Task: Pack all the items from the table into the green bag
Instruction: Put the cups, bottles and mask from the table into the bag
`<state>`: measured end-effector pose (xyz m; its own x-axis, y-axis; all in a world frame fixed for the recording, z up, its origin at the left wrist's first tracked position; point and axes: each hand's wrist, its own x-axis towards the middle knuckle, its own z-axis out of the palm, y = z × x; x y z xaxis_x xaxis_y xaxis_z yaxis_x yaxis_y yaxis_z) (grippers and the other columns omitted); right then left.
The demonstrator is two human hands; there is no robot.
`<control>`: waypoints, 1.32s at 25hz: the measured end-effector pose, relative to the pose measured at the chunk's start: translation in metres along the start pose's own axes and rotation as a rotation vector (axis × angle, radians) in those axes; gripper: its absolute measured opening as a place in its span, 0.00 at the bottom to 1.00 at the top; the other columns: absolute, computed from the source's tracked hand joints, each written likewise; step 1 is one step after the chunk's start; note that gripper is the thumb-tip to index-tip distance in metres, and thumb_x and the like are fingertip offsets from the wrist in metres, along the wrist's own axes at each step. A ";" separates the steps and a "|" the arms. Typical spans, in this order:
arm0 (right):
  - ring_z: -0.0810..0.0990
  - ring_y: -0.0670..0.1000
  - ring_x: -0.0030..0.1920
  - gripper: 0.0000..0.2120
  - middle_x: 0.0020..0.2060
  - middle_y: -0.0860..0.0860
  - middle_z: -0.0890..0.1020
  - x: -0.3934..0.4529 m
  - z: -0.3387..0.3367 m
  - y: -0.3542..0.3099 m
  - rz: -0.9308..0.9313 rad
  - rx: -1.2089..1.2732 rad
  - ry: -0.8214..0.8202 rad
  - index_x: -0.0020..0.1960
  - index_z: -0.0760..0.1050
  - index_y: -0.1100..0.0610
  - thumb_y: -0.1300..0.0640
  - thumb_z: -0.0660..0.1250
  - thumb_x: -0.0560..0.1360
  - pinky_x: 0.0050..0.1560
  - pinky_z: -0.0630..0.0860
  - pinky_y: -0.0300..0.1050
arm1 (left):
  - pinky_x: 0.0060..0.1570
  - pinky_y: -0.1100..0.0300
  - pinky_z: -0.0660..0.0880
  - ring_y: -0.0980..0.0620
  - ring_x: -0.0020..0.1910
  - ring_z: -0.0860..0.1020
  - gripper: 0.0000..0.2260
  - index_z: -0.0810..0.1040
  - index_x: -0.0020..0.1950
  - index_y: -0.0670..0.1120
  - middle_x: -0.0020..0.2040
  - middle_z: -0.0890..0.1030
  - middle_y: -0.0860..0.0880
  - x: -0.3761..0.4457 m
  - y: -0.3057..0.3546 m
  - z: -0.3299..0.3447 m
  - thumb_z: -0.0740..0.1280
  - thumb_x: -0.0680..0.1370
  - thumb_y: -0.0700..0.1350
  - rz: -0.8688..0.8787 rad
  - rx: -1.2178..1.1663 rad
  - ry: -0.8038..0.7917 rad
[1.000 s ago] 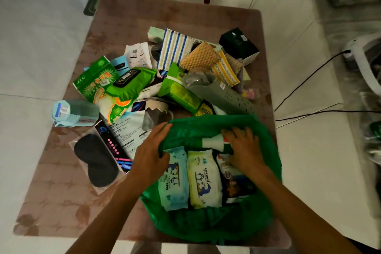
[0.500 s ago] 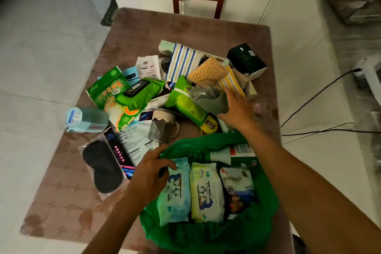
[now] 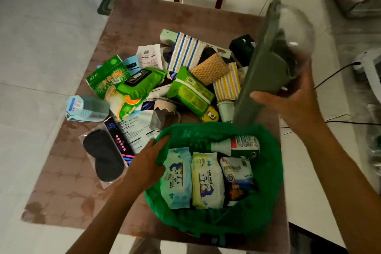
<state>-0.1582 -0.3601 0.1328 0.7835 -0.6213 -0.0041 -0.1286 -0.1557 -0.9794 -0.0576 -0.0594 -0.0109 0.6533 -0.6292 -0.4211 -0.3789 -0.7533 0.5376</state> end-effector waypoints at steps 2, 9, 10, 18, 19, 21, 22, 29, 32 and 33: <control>0.80 0.44 0.57 0.41 0.54 0.38 0.78 -0.042 0.003 -0.012 -0.009 0.010 -0.150 0.64 0.63 0.42 0.61 0.79 0.58 0.48 0.81 0.39 | 0.50 0.53 0.78 0.45 0.53 0.76 0.38 0.55 0.75 0.58 0.65 0.69 0.46 -0.001 0.000 -0.004 0.68 0.71 0.36 0.028 -0.074 0.011; 0.67 0.59 0.68 0.44 0.72 0.51 0.65 -0.084 0.074 0.127 0.047 -1.282 -0.820 0.76 0.50 0.43 0.40 0.71 0.68 0.65 0.68 0.57 | 0.66 0.50 0.70 0.48 0.66 0.72 0.28 0.73 0.68 0.52 0.69 0.73 0.49 -0.023 -0.007 -0.030 0.60 0.67 0.43 0.114 -0.158 0.080; 0.67 0.59 0.68 0.43 0.73 0.52 0.65 -0.085 0.082 0.141 0.044 -1.288 -0.756 0.77 0.50 0.45 0.41 0.70 0.70 0.65 0.69 0.57 | 0.66 0.50 0.70 0.48 0.67 0.71 0.27 0.73 0.68 0.54 0.71 0.71 0.49 -0.026 -0.010 -0.033 0.61 0.68 0.43 0.132 -0.149 0.025; 0.72 0.59 0.65 0.36 0.67 0.56 0.74 -0.100 0.078 0.144 -0.176 -1.087 -0.399 0.71 0.67 0.54 0.53 0.76 0.67 0.64 0.71 0.55 | 0.53 0.45 0.75 0.42 0.55 0.78 0.23 0.73 0.60 0.48 0.57 0.80 0.45 0.066 -0.004 -0.032 0.70 0.69 0.56 -0.168 -0.376 0.360; 0.74 0.58 0.64 0.33 0.65 0.56 0.75 -0.111 0.073 0.140 -0.155 -1.058 -0.337 0.68 0.69 0.55 0.54 0.77 0.66 0.64 0.70 0.52 | 0.55 0.42 0.74 0.39 0.58 0.76 0.31 0.67 0.65 0.49 0.60 0.78 0.43 0.086 -0.005 -0.025 0.69 0.67 0.61 -0.204 -0.248 0.280; 0.75 0.56 0.62 0.27 0.63 0.55 0.77 -0.132 0.068 0.136 -0.086 -0.959 -0.259 0.65 0.73 0.57 0.56 0.76 0.68 0.64 0.69 0.49 | 0.57 0.40 0.71 0.36 0.60 0.75 0.41 0.59 0.71 0.50 0.63 0.76 0.40 0.115 -0.004 -0.009 0.64 0.64 0.68 -0.269 -0.162 0.115; 0.76 0.55 0.62 0.24 0.62 0.54 0.78 -0.140 0.066 0.133 -0.052 -0.900 -0.244 0.64 0.74 0.57 0.57 0.74 0.70 0.64 0.71 0.51 | 0.58 0.42 0.71 0.36 0.60 0.75 0.43 0.58 0.72 0.49 0.63 0.76 0.39 0.122 -0.003 0.000 0.64 0.63 0.69 -0.300 -0.165 0.099; 0.81 0.43 0.54 0.29 0.56 0.43 0.82 -0.119 0.095 0.075 0.386 0.167 -0.166 0.65 0.70 0.39 0.54 0.75 0.68 0.53 0.80 0.49 | 0.53 0.48 0.77 0.50 0.53 0.79 0.29 0.68 0.63 0.60 0.55 0.79 0.51 0.020 0.007 -0.035 0.73 0.65 0.61 -0.027 -0.618 0.303; 0.81 0.52 0.57 0.40 0.61 0.50 0.77 -0.102 0.136 0.075 0.538 0.384 -0.188 0.68 0.66 0.37 0.51 0.79 0.60 0.52 0.81 0.53 | 0.66 0.45 0.69 0.52 0.71 0.66 0.40 0.53 0.75 0.63 0.74 0.64 0.53 -0.034 0.016 -0.017 0.71 0.68 0.63 0.214 -0.590 -0.117; 0.82 0.55 0.56 0.40 0.62 0.53 0.77 -0.103 0.138 0.080 0.588 0.409 -0.134 0.67 0.68 0.38 0.51 0.79 0.59 0.51 0.81 0.55 | 0.70 0.43 0.63 0.51 0.75 0.59 0.40 0.52 0.75 0.63 0.77 0.56 0.55 -0.038 0.009 -0.010 0.69 0.68 0.64 0.162 -0.544 -0.103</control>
<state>-0.1648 -0.2025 0.0270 0.7256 -0.4107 -0.5521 -0.3344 0.4908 -0.8046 -0.0787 -0.0402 0.0173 0.5376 -0.7640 -0.3567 -0.0589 -0.4560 0.8880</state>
